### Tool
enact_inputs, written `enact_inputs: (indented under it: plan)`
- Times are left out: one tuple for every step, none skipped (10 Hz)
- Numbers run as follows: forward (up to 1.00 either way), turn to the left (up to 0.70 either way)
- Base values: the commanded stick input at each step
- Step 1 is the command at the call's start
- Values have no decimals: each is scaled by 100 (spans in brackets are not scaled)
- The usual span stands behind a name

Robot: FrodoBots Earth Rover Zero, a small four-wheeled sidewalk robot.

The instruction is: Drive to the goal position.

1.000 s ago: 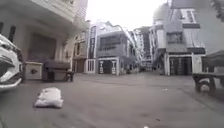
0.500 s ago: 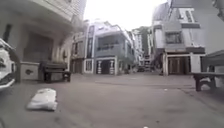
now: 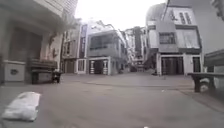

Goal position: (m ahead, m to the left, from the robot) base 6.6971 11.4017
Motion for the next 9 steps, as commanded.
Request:
enact_inputs:
  plan:
    - [85,-34]
    - [85,-34]
    - [85,-34]
    - [85,-34]
    - [85,-34]
    - [85,-34]
    - [85,-34]
    - [85,-34]
    - [85,-34]
